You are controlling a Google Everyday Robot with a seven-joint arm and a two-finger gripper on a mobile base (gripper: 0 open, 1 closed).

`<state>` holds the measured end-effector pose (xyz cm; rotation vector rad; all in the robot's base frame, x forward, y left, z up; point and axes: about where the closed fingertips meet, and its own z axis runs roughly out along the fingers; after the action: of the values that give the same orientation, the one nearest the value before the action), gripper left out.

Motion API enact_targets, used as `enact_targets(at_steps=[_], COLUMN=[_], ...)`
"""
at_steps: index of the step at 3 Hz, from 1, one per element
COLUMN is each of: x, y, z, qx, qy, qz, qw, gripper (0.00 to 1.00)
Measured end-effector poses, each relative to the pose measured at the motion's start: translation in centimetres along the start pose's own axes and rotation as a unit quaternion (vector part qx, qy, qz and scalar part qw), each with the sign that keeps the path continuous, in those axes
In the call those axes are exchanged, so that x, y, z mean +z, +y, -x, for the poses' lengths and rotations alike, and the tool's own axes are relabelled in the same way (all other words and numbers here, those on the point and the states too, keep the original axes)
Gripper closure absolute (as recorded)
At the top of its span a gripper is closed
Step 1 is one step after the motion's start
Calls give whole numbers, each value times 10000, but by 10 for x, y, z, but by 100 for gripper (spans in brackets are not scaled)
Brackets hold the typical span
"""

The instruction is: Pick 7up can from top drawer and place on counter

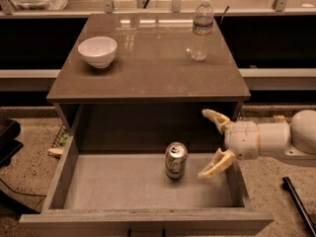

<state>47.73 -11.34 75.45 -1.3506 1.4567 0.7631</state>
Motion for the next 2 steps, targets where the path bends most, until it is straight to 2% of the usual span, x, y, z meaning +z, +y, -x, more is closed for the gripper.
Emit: enact_targets(at_steps=[2], x=[42], y=[5], z=[-38], qx=[434], qy=[-414], qz=[342], qw=[9976], gripper=[0])
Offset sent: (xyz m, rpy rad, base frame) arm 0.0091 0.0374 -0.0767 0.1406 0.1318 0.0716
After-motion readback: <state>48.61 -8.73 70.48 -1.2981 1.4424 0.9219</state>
